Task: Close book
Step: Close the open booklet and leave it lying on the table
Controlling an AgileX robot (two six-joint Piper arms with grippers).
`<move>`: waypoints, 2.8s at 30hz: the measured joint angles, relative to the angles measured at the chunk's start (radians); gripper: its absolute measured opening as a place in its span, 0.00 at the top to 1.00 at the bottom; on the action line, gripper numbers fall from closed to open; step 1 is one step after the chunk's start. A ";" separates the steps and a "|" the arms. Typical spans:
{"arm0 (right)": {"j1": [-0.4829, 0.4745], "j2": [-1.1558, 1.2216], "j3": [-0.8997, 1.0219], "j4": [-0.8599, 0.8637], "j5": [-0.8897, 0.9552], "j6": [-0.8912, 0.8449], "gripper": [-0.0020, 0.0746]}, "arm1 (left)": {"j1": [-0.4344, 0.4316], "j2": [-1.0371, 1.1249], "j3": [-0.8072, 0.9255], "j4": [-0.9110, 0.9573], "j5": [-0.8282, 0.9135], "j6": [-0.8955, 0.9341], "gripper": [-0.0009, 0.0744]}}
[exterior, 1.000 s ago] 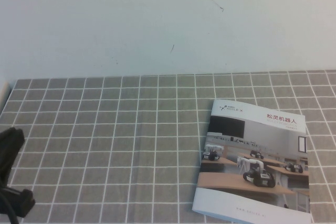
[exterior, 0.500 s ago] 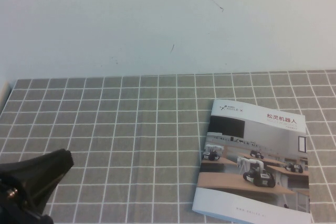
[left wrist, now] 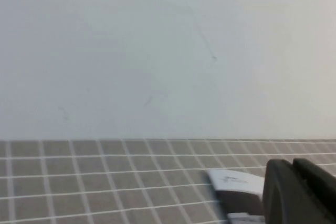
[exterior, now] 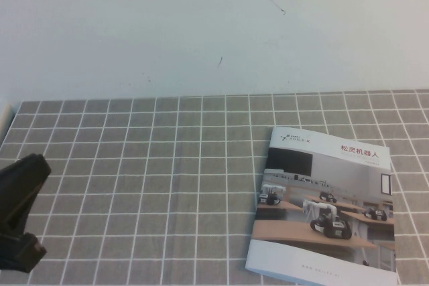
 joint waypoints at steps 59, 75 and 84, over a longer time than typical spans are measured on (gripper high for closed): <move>0.000 -0.002 0.000 0.004 0.000 0.000 0.98 | -0.008 -0.552 0.401 1.622 0.021 -1.332 0.99; 0.000 -0.002 0.000 0.004 0.000 0.000 0.98 | -0.008 -0.552 0.401 1.646 0.021 -1.349 0.99; 0.000 -0.002 0.000 0.004 0.000 0.000 0.98 | -0.008 -0.552 0.401 1.646 0.021 -1.349 0.99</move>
